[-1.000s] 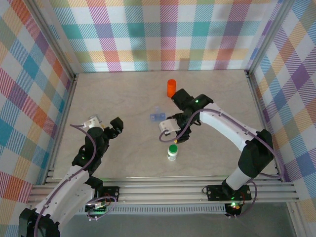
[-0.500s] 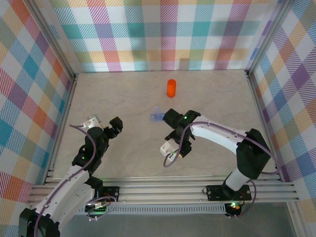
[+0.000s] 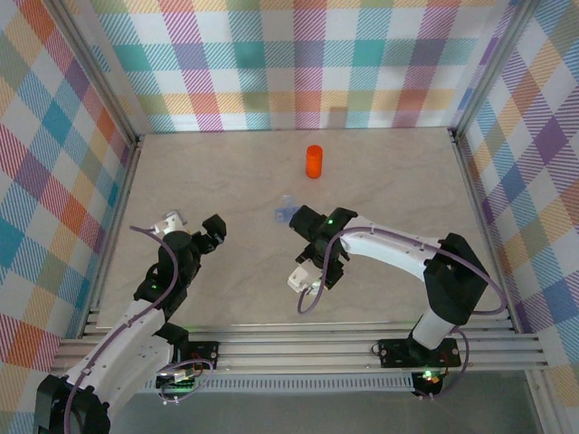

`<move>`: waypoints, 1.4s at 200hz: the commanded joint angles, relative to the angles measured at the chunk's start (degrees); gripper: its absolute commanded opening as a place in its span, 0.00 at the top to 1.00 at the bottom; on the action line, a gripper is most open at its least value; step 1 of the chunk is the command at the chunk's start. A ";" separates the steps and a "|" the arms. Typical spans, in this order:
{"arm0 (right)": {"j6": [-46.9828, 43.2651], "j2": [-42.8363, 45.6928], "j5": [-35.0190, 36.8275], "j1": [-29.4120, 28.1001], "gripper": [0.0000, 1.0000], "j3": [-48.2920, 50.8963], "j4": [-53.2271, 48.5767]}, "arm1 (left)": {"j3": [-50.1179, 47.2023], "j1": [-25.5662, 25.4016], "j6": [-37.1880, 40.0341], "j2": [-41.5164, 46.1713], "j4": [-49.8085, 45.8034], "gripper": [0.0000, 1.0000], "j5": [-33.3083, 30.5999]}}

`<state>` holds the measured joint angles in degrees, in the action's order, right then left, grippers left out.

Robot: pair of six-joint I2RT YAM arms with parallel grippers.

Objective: Sort the pills into containers

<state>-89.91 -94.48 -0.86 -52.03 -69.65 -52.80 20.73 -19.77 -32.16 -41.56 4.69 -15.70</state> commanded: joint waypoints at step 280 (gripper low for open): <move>37.22 2.19 -24.14 19.33 0.84 -25.55 -12.05 | 4.97 -12.92 37.70 -28.33 32.78 0.00 30.96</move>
<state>-54.11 -94.74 -18.90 -34.30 -93.23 -66.48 27.00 -30.28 -10.28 -65.93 26.37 3.99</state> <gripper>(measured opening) 0.401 0.997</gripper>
